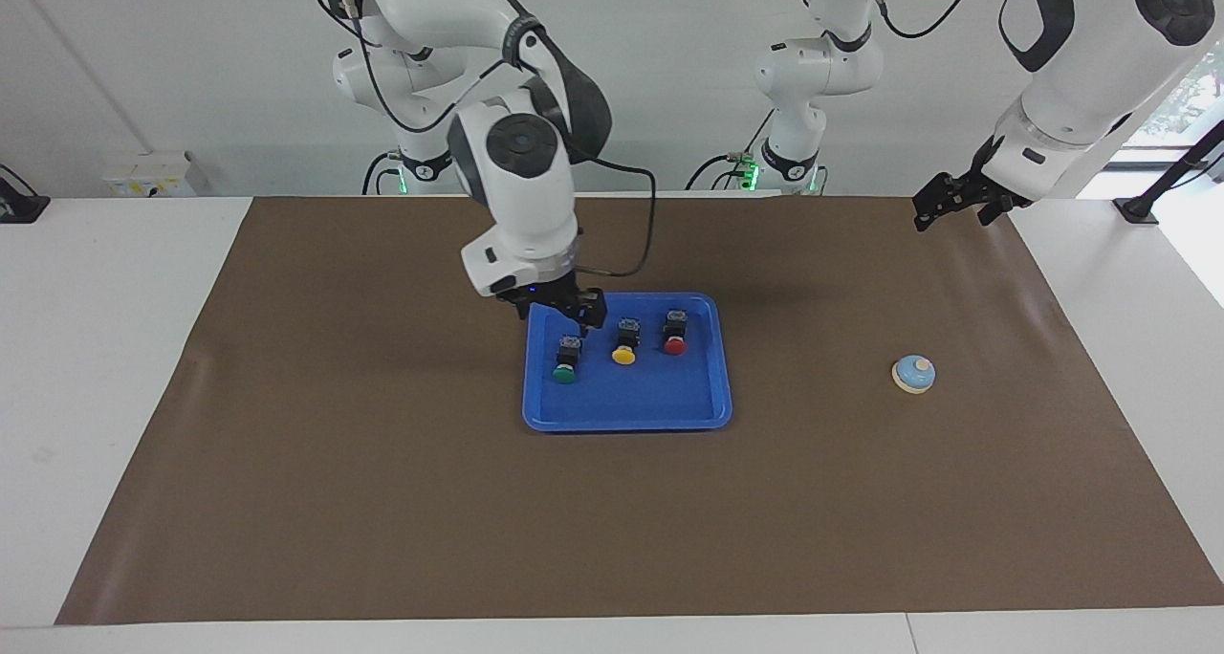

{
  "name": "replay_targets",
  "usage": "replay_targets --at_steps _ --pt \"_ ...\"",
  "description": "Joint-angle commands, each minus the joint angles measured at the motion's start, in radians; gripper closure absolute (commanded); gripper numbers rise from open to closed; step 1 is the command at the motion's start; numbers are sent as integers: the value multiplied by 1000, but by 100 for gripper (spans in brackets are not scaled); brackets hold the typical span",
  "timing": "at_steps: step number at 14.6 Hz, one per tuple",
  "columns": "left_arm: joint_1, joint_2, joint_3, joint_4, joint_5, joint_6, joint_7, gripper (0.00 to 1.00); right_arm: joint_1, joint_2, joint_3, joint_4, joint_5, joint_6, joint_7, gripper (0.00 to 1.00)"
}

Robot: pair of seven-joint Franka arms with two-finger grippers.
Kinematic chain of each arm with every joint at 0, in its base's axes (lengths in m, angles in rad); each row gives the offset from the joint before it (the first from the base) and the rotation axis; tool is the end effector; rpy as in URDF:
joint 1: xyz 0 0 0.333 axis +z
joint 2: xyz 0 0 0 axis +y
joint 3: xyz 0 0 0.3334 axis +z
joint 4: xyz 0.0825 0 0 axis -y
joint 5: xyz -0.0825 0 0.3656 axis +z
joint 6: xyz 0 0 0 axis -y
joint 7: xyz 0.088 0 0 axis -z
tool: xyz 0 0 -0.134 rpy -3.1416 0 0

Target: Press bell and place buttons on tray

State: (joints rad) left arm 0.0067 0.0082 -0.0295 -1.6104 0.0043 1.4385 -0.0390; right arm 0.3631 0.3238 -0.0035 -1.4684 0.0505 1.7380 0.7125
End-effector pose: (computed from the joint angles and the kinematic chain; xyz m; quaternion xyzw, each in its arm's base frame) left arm 0.5168 -0.0111 0.5831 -0.9959 -0.0081 0.0898 0.0048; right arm 0.5966 0.2309 0.4846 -0.9830 0.1801 0.0357 0.0070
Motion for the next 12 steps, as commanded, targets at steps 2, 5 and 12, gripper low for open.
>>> replay_targets --at_steps 2,5,12 --pt "1 -11 0 1 -6 -13 -12 0 -162 -84 11 -27 25 -83 -255 0" --pt "1 -13 0 1 -6 -13 -12 0 -280 -127 10 -27 14 -161 -454 0" --pt "1 -11 2 1 -6 -13 -12 0 -446 -268 11 -61 -17 -265 -709 0"
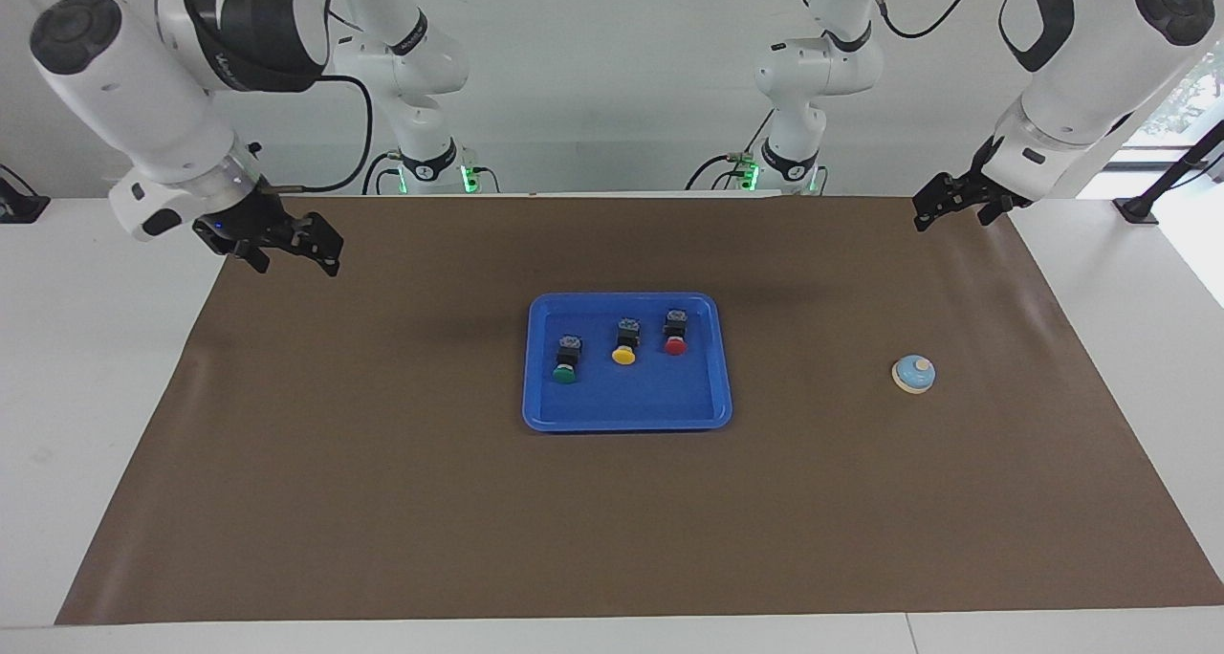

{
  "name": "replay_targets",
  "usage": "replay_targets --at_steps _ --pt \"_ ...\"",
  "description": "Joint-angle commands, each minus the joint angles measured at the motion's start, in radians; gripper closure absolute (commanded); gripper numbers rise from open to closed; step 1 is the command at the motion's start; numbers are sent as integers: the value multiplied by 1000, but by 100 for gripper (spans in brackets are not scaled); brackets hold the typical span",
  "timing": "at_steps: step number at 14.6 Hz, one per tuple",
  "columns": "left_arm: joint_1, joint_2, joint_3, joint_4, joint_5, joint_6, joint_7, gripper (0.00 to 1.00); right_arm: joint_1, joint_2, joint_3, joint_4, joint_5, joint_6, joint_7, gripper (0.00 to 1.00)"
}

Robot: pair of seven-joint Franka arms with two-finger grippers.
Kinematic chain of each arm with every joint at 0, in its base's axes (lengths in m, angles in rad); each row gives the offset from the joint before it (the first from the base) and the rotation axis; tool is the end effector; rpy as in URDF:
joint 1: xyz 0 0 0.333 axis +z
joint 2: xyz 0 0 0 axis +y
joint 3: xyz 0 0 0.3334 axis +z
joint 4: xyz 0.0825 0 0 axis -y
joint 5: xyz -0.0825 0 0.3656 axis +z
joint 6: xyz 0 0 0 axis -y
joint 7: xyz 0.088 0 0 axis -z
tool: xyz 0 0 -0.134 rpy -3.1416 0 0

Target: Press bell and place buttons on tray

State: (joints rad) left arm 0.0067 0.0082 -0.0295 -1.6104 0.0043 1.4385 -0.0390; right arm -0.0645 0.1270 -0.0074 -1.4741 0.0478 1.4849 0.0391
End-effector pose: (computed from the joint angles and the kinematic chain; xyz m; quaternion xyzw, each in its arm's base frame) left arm 0.5168 -0.0111 0.5831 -0.9959 -0.0081 0.0898 0.0048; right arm 0.5629 -0.0335 0.5815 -0.9965 0.0547 0.0577 0.0244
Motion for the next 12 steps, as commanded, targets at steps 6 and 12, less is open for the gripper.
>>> replay_targets --at_steps 6,12 --pt "-2 -25 2 1 -6 -15 -12 0 2 -185 55 -198 -51 30 1 0" --pt "4 -31 2 -32 -1 91 -12 100 -3 -185 109 -223 -106 58 7 0"
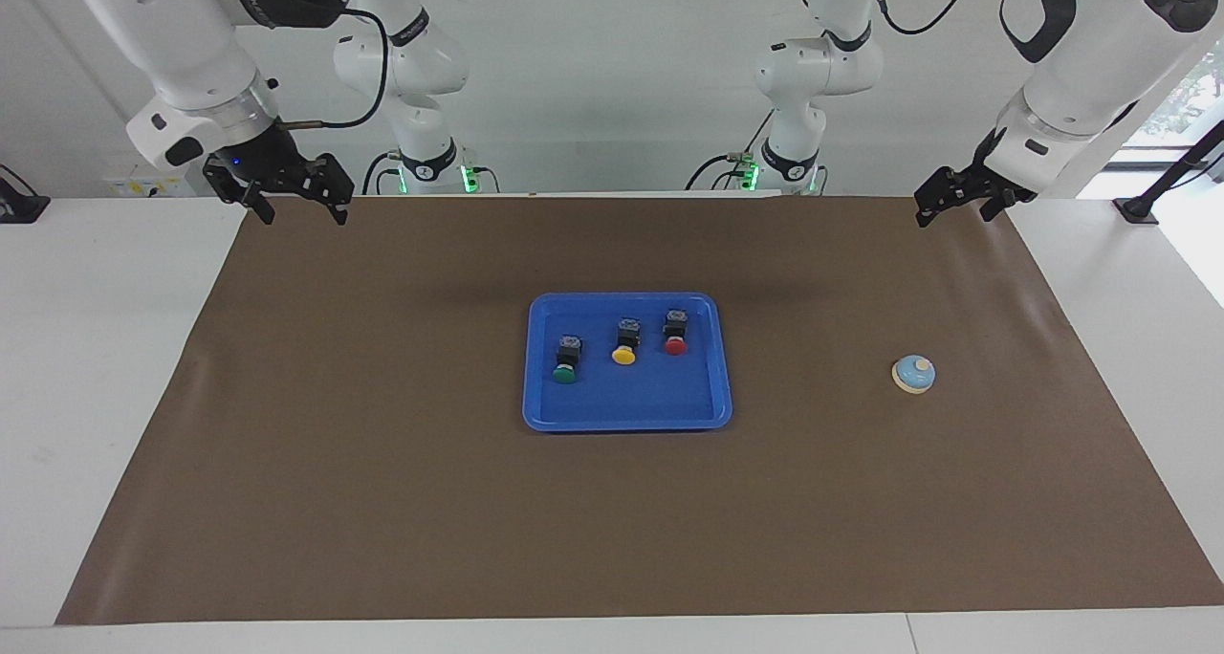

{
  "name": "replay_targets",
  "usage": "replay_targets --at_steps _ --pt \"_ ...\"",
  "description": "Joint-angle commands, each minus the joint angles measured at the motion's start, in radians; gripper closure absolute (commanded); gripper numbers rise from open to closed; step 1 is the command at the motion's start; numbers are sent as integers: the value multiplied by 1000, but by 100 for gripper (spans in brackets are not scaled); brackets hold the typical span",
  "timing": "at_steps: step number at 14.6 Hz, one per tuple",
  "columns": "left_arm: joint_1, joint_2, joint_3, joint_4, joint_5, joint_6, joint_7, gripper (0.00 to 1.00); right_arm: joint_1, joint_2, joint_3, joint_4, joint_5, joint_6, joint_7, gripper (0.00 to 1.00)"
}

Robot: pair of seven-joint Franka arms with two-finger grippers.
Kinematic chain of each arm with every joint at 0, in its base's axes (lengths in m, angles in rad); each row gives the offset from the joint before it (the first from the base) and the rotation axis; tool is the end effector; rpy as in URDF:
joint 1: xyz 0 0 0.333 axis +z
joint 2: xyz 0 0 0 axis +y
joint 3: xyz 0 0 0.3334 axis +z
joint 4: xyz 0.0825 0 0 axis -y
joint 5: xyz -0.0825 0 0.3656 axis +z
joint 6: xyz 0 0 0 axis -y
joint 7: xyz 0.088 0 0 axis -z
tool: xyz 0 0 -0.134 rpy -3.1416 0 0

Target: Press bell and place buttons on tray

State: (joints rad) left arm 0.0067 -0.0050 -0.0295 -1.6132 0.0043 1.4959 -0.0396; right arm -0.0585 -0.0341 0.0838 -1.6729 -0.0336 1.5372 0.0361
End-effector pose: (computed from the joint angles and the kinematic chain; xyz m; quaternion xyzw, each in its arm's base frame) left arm 0.5216 -0.0113 0.5926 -0.9984 -0.0084 0.0560 0.0040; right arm 0.5154 0.0091 0.5843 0.9985 -0.0052 -0.0502 0.0198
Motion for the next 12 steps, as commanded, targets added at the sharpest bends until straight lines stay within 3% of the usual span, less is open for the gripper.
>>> replay_targets --at_steps 1,4,7,12 --pt "10 -18 3 -31 -1 29 -9 100 -15 -17 19 -5 -23 -15 7 0" --pt "27 -17 0 -44 -4 35 12 100 -20 25 24 119 -2 -147 7 0" --pt "27 0 2 -53 -4 53 67 100 -23 19 24 114 21 -138 15 0" --pt "42 19 3 -203 -4 266 89 100 -46 2 24 111 26 -134 16 0"
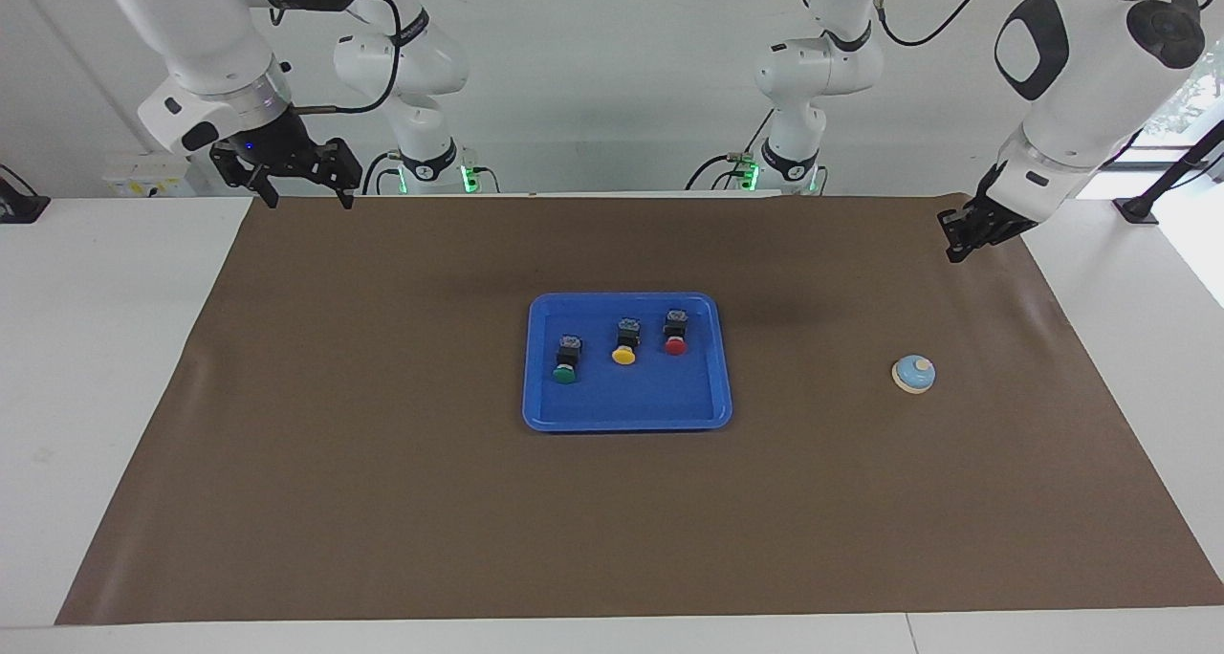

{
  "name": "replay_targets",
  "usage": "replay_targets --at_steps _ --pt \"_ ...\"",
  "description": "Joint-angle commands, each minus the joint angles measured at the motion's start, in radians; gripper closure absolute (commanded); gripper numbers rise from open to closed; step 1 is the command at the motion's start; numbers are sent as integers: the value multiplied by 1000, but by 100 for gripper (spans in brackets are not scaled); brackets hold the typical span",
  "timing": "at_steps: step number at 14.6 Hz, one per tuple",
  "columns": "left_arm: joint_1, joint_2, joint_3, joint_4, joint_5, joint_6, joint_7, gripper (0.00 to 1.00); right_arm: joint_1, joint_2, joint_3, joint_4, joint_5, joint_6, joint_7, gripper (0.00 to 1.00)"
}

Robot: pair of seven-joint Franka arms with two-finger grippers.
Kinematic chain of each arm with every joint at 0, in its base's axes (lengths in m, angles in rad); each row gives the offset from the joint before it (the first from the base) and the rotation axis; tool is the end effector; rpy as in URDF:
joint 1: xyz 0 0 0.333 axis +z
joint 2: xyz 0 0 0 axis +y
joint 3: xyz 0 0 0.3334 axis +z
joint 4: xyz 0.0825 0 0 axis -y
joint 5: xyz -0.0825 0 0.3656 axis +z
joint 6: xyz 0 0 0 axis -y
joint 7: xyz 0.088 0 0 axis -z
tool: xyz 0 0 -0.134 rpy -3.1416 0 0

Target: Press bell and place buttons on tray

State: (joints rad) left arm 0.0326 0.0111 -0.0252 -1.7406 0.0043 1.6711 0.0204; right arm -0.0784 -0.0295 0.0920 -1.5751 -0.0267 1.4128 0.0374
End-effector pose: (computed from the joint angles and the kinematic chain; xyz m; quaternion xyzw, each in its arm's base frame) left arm 0.5376 0.0046 0.5402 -0.9992 0.0068 0.0403 0.0014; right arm 0.5055 0.0037 0.6159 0.9976 -0.0132 -0.0660 0.0163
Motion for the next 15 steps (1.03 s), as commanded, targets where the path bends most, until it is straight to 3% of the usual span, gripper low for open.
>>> replay_targets --at_steps 1,5,10,15 --pt "36 19 -1 -95 -4 137 44 100 -26 -3 14 13 19 -9 15 0" --pt "49 110 -1 -106 -4 240 50 100 -23 -3 15 13 24 -8 24 0" --pt "53 136 -1 -201 -3 418 49 100 -23 -4 14 13 42 -8 25 0" --pt "61 208 -1 -208 -3 486 49 100 -24 -9 9 3 39 -26 18 0"
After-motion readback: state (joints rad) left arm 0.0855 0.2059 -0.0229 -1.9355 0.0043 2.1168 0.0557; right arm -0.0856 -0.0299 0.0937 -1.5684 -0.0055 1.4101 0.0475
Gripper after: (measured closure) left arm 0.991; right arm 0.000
